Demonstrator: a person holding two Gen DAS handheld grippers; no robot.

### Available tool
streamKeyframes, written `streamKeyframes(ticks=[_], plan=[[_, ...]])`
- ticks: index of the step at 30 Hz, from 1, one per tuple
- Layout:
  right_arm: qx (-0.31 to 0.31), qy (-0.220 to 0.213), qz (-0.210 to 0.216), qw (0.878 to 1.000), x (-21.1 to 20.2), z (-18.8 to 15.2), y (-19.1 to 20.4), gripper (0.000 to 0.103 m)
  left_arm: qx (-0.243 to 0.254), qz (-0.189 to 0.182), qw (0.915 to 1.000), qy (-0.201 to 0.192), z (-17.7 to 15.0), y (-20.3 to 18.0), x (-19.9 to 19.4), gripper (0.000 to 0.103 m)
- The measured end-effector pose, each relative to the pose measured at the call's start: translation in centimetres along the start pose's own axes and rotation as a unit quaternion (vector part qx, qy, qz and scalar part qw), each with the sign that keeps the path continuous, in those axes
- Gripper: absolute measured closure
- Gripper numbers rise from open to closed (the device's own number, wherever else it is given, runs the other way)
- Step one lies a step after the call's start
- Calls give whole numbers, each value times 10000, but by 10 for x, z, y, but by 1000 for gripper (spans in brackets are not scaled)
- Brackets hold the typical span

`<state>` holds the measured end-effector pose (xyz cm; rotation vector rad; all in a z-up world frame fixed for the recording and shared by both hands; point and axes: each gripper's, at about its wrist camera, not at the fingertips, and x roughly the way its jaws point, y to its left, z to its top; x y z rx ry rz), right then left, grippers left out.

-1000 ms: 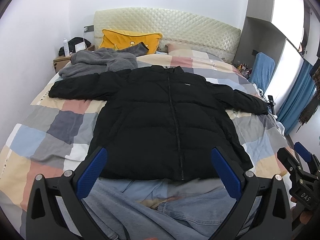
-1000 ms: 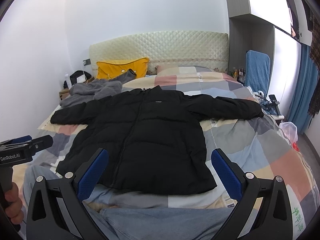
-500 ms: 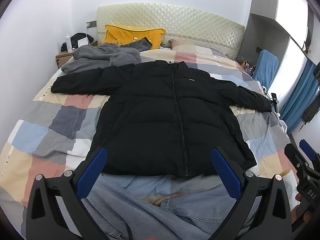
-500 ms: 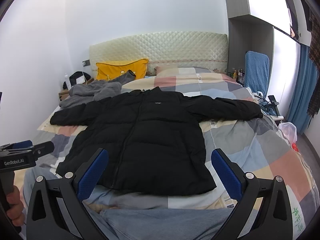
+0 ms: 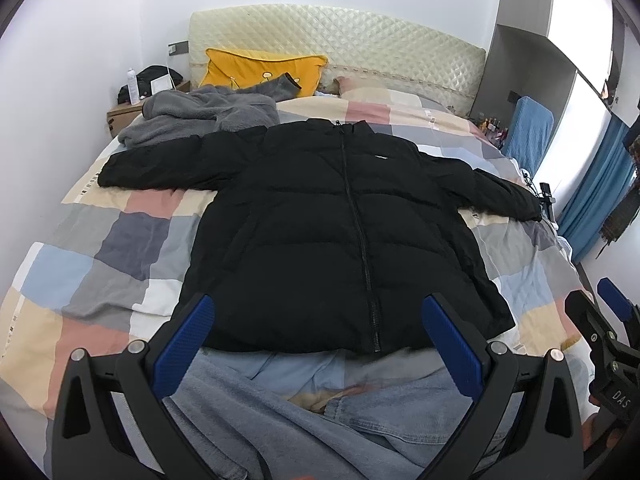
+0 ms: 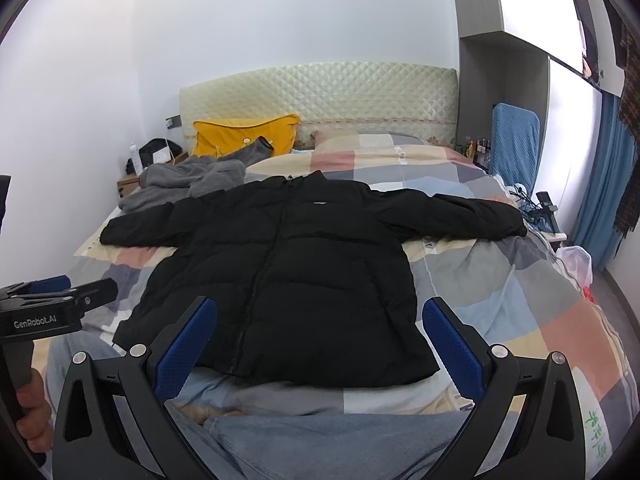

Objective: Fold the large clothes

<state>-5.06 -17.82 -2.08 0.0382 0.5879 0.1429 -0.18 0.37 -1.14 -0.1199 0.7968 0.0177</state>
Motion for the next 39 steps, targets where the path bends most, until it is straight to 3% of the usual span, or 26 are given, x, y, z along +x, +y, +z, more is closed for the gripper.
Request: streamKeyframes(ticks=[22, 39], plan=[[-39, -108, -90, 9999, 0, 18, -6, 0, 29, -38, 10000, -14, 15, -9, 5, 0], [-88, -406, -103, 9991, 18, 68, -33, 0, 191, -335, 9991, -161, 68, -41, 6, 0]])
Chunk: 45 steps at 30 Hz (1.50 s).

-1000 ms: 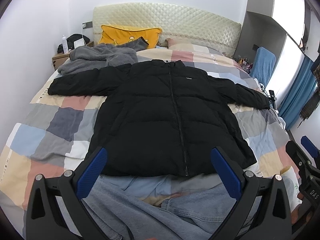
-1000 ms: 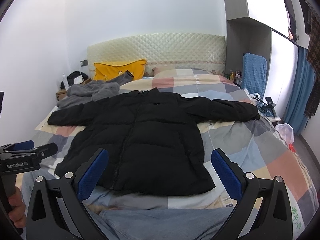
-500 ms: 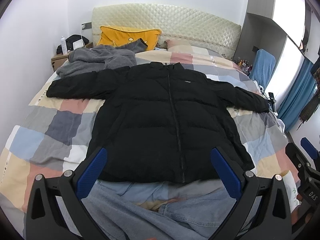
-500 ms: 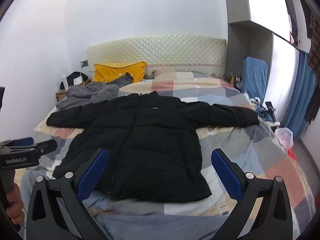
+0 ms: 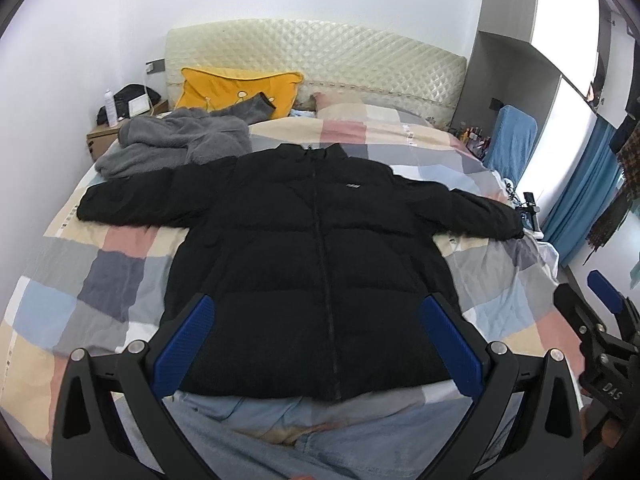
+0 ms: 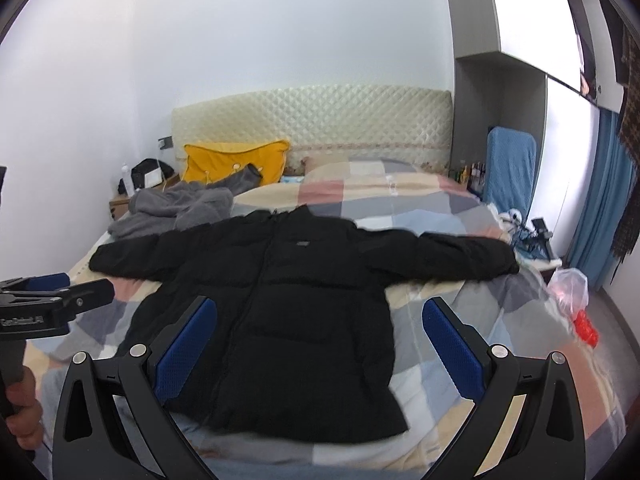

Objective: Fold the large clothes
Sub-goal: 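Grasp the jacket sleeve end with the right gripper and lift it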

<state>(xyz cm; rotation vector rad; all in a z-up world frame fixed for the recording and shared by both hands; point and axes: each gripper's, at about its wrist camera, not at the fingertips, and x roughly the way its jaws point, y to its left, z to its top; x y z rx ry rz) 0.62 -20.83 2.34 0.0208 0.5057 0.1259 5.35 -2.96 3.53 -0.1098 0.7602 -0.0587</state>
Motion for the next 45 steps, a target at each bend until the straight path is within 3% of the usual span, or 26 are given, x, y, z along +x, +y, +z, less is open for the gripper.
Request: streamKeyframes(ticks=[9, 17, 23, 30, 34, 37, 40, 43, 45], plan=[[-69, -237, -202, 9995, 19, 31, -31, 0, 232, -342, 9991, 16, 38, -27, 18, 0], [-308, -410, -304, 9982, 32, 64, -47, 0, 243, -428, 9984, -286, 73, -41, 21, 0], [-197, -455, -290, 9983, 87, 61, -70, 0, 348, -492, 9967, -549, 93, -49, 49, 0], [126, -306, -347, 9989, 160, 44, -107, 0, 4, -806, 9960, -386, 100, -29, 106, 0], [175, -395, -449, 9981, 192, 33, -130, 0, -230, -679, 9962, -491, 99, -5, 132, 0], [598, -666, -497, 9947, 213, 21, -162, 0, -335, -591, 9968, -423, 94, 13, 155, 0], [1099, -626, -748, 9891, 236, 10, -197, 0, -431, -558, 9967, -397, 87, 30, 177, 0], [1406, -484, -875, 9850, 257, -1, -224, 0, -298, -58, 9985, -451, 81, 39, 199, 0], [1360, -383, -935, 9855, 271, -4, -237, 0, -320, 89, 9986, -413, 77, 45, 210, 0]])
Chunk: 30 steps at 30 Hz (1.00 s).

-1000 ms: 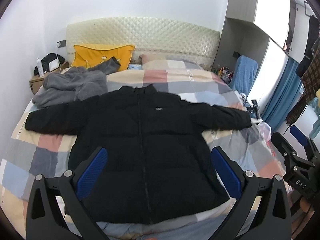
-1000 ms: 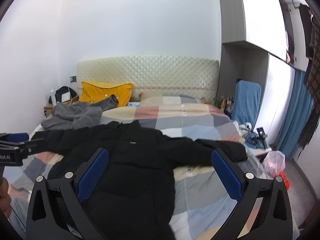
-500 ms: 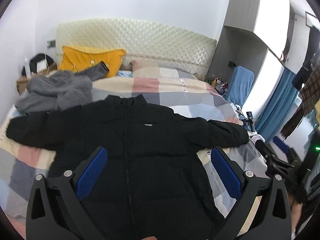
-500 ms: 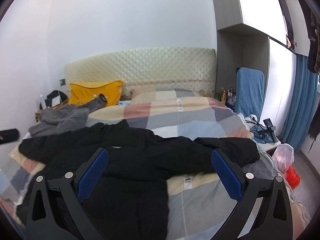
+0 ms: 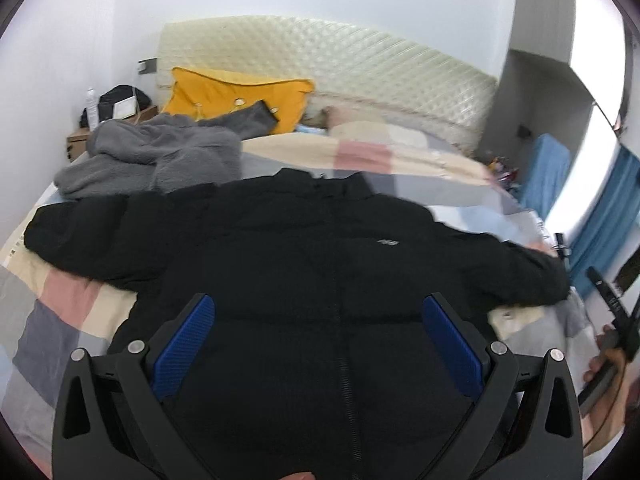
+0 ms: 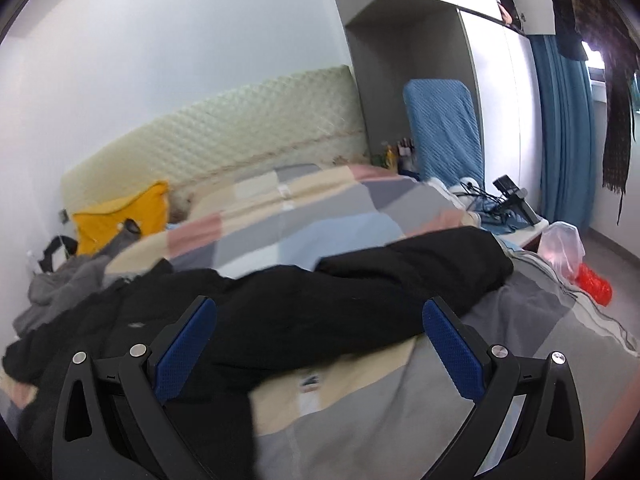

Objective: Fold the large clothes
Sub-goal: 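Grasp the jacket sleeve end with the right gripper and lift it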

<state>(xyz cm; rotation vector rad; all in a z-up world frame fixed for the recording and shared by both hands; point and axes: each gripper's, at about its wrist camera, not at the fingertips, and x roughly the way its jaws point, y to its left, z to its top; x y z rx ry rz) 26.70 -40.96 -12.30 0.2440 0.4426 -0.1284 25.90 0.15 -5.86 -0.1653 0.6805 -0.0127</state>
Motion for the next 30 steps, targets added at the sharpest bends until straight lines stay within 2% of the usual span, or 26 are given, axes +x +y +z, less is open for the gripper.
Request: streamKeyframes(ticks=[4, 7, 12, 16, 20, 24, 28, 30], plan=[[72, 119, -213, 9997, 31, 0, -29, 0, -106, 22, 9998, 161, -14, 10, 13, 0], [648, 158, -449, 9968, 52, -2, -65, 0, -18, 61, 9996, 276, -23, 11, 22, 0], [1765, 385, -212, 9833, 91, -11, -134, 0, -207, 17, 9983, 542, -30, 19, 36, 0], [2133, 467, -78, 9758, 116, -15, -169, 1, -176, 301, 9972, 664, -29, 17, 41, 0], [2392, 661, -277, 9683, 150, -18, -201, 6, 5, 622, 9961, 629, -32, 17, 42, 0], [2817, 563, -439, 9569, 179, -19, -226, 5, -38, 801, 9947, 650, -31, 24, 55, 0], [2889, 477, -578, 9544, 198, -12, -231, 4, -195, 842, 9946, 577, -27, 32, 68, 0], [2903, 416, -546, 9545, 206, -9, -229, 7, -155, 866, 9950, 465, -28, 36, 77, 0]])
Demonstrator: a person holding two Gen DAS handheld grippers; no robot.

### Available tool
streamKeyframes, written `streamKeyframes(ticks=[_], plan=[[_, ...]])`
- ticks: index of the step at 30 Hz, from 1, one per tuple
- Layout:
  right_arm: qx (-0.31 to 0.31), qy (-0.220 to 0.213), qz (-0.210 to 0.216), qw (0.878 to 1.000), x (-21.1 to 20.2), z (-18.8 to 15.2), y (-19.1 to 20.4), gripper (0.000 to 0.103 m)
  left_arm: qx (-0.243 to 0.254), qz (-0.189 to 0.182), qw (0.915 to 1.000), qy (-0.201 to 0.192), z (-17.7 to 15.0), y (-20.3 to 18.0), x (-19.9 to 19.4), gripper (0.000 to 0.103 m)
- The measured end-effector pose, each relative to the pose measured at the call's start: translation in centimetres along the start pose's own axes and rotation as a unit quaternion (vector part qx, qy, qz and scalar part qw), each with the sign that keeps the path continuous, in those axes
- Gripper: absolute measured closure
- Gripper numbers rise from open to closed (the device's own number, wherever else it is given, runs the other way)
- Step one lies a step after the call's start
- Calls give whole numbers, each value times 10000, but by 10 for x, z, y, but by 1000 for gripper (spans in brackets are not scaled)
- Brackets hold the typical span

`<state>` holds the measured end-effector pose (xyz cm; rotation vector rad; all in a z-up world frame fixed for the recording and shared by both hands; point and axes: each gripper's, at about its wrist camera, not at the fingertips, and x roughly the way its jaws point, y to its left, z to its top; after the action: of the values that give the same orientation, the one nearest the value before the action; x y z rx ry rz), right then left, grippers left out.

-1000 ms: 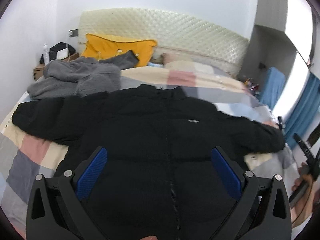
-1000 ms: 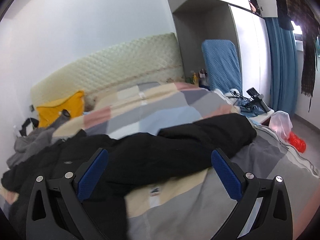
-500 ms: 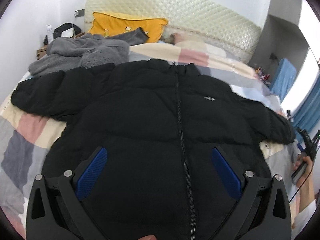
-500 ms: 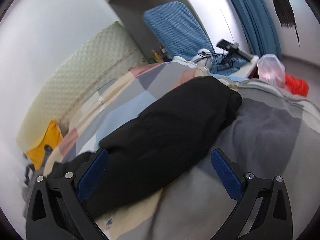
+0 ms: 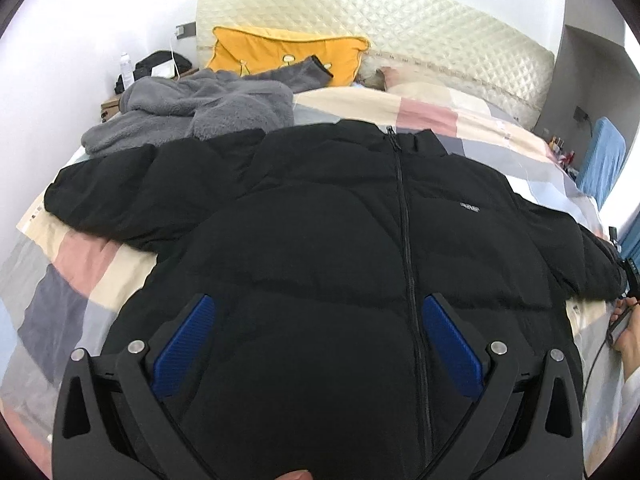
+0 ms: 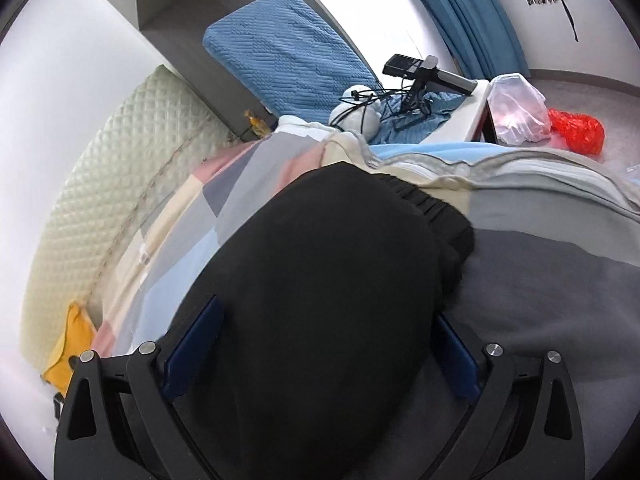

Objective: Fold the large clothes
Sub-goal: 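Grasp the jacket sleeve end with the right gripper and lift it, then carry the held sleeve across the jacket body and lay it down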

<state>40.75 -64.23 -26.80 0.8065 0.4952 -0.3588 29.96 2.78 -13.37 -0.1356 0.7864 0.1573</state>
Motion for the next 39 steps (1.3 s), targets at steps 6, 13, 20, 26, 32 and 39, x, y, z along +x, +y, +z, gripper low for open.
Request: streamKeyframes(ticks=[6, 13, 20, 26, 32, 39], plan=[[-237, -141, -155, 9995, -5, 10, 15, 72, 239, 406, 9987, 180, -5, 6, 28, 0], [-553, -938, -283, 9936, -67, 37, 52, 96, 696, 602, 9957, 90, -9, 6, 15, 0], [-1424, -1202, -65, 9825, -134, 56, 130, 97, 1141, 630, 9915, -35, -11, 6, -10, 0], [-2460, -1317, 131, 9602, -190, 35, 227, 96, 594, 170, 9977, -263, -7, 38, -31, 0], [-3181, -1394, 688, 9352, -247, -23, 317, 96, 72, 97, 9962, -867, 6, 65, -69, 0], [-3726, -1326, 1259, 9098, -295, -104, 409, 96, -116, -177, 9949, -990, 10, 88, -83, 0]])
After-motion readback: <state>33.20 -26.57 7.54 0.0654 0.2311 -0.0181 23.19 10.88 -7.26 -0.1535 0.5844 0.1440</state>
